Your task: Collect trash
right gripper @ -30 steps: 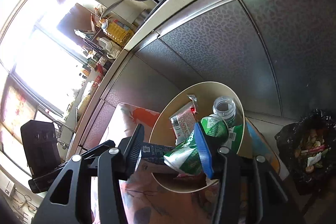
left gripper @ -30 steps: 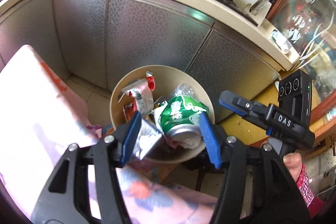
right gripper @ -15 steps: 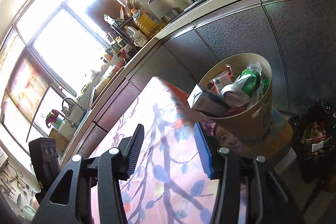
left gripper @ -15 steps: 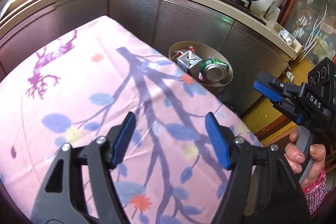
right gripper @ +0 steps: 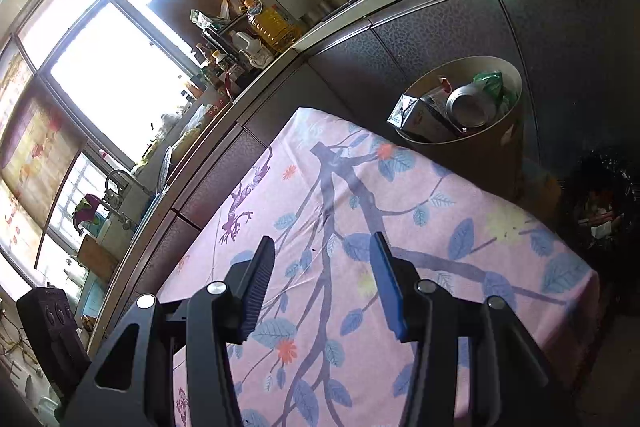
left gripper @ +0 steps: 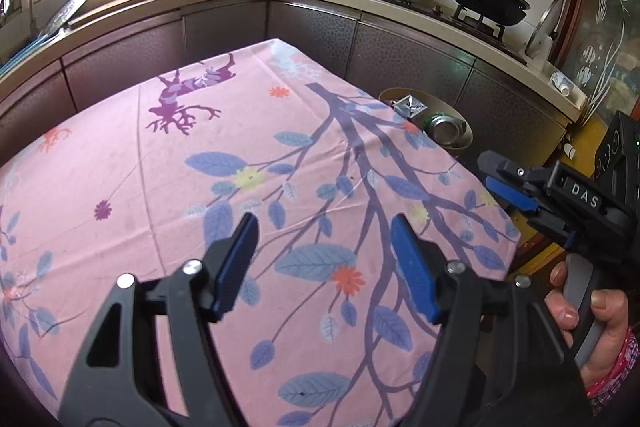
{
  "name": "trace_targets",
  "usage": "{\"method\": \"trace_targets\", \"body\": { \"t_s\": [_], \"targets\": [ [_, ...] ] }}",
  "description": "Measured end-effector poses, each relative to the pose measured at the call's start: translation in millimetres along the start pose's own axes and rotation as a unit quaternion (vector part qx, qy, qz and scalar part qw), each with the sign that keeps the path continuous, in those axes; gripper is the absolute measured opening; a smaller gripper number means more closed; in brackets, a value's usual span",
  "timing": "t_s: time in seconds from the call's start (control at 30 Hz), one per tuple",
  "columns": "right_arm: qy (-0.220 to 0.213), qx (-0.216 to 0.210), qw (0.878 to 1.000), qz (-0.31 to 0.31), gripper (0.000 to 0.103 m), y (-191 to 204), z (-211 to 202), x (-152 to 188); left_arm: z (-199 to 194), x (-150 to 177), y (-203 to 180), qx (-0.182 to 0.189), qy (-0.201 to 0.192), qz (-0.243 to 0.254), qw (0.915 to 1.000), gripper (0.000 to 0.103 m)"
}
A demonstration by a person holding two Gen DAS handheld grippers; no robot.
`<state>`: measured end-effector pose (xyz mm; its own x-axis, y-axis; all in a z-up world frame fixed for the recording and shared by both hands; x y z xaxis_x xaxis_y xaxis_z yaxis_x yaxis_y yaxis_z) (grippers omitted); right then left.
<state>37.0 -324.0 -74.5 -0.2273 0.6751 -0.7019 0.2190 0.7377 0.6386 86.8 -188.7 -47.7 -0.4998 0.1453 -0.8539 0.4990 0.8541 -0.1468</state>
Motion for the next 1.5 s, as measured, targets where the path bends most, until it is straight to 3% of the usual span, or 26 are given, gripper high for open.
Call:
{"method": "trace_targets", "body": {
  "t_s": [0.1, 0.37, 0.83, 1.17, 1.5],
  "targets": [
    [-0.009, 0.001, 1.000, -0.005, 0.047, 5.8, -6.5, -1.7, -5.6, 2.9, -1.8, 0.003, -0.003, 0.001, 1.0000, 0.071],
    [-0.005, 0.000, 1.000, -0.008, 0.047, 12.6, -11.6, 3.4, -18.4, 0.2, -0.1, -0.002, -0.017, 0.003, 0.9999, 0.072],
    [0.003, 0.007, 1.000, -0.003, 0.047, 6.9, -9.4, 8.7, -24.5, -4.4, -0.2, -0.020, -0.029, 0.019, 0.9992, 0.096],
    [0.007, 0.014, 1.000, 0.005, 0.047, 2.0, -6.7, 10.7, -22.4, -4.4, 6.2, -0.026, -0.022, 0.012, 0.9994, 0.097],
    [0.006, 0.014, 1.000, -0.005, 0.047, 9.5, -10.5, 12.4, -20.4, -4.9, 20.3, -0.066, -0.021, 0.021, 0.9974, 0.097]
  ]
}}
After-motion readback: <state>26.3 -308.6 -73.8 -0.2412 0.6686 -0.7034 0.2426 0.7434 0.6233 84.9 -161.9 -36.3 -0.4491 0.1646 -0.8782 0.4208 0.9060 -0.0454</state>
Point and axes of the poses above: each gripper's, at about its wrist camera, not at the fingertips, and z roughly the way its jaws point, y to its left, x to its underside, the point moved 8 cm from there along z, roughly the way its jaws point, and after that the axes turned 14 degrees about -y, right-handed, at the moved point
